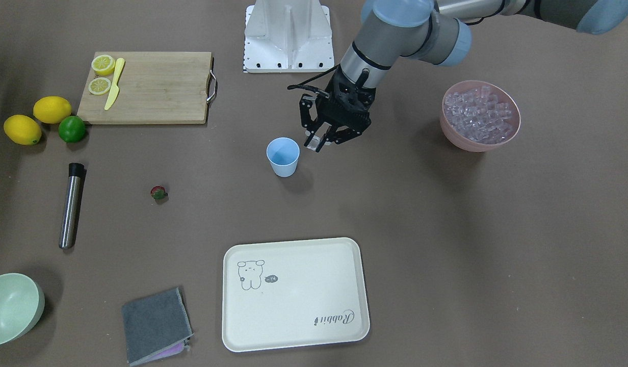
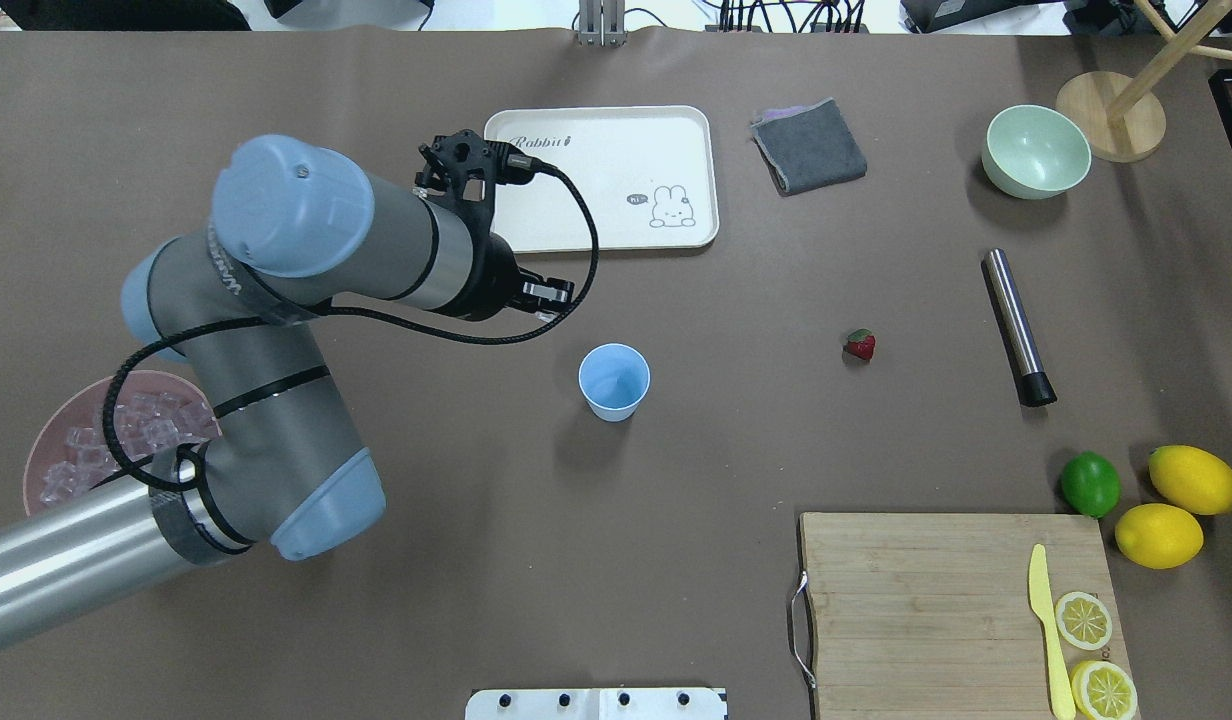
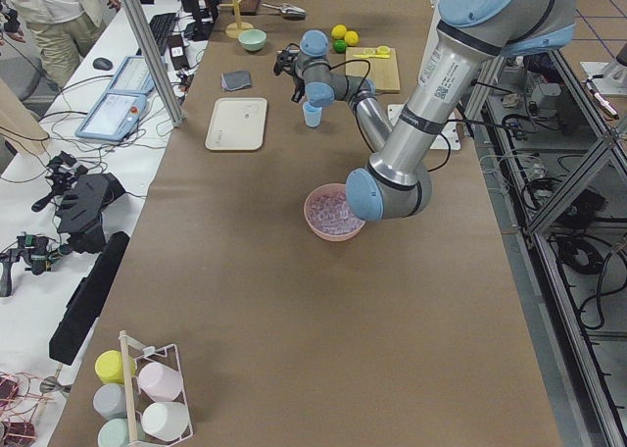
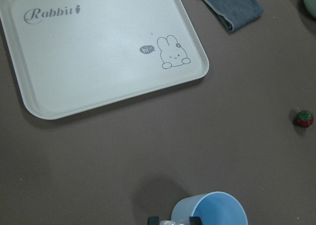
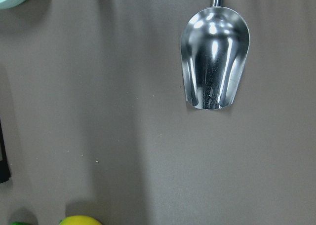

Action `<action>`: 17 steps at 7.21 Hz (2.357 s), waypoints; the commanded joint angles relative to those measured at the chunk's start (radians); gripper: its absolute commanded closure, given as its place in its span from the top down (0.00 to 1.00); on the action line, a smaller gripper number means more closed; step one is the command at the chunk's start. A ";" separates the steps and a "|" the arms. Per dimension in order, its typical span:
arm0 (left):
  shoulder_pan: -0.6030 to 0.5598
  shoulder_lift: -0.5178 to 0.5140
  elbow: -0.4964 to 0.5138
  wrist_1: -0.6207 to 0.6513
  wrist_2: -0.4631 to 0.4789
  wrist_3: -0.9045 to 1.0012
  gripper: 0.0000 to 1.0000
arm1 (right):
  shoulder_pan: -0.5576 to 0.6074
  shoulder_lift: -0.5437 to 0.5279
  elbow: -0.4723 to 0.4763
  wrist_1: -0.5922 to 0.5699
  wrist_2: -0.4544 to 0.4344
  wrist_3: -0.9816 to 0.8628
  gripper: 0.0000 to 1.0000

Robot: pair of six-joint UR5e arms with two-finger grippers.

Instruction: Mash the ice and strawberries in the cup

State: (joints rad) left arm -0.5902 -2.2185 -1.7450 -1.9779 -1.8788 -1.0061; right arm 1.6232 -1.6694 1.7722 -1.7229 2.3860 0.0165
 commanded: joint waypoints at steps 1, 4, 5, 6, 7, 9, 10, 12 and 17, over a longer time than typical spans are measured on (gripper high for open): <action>0.047 -0.038 0.056 -0.005 0.073 -0.002 0.00 | -0.005 0.000 0.000 -0.001 -0.001 0.000 1.00; 0.070 -0.041 0.093 -0.009 0.095 -0.002 0.00 | -0.009 0.002 0.000 -0.001 -0.001 0.000 1.00; 0.073 -0.067 0.105 -0.004 0.095 -0.002 0.00 | -0.009 0.002 0.000 -0.001 -0.001 0.000 1.00; 0.073 -0.084 0.134 -0.009 0.095 -0.003 0.00 | -0.012 0.003 0.000 -0.003 -0.001 0.000 1.00; 0.073 -0.096 0.154 -0.010 0.095 -0.003 0.00 | -0.014 0.004 -0.002 -0.003 -0.001 0.002 1.00; 0.079 -0.098 0.162 -0.012 0.095 -0.003 0.00 | -0.022 0.004 0.000 -0.001 -0.001 0.034 1.00; 0.087 -0.098 0.162 -0.010 0.095 -0.005 0.00 | -0.023 0.005 0.000 -0.001 -0.001 0.034 1.00; 0.105 -0.096 0.159 -0.009 0.093 -0.003 0.77 | -0.025 0.011 0.000 -0.001 0.001 0.036 1.00; -0.076 0.005 0.049 0.133 0.029 0.154 0.98 | -0.037 0.037 0.003 -0.003 0.024 0.034 1.00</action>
State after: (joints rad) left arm -0.5752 -2.2646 -1.6481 -1.9312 -1.8119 -0.9455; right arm 1.5943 -1.6410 1.7753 -1.7264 2.3953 0.0507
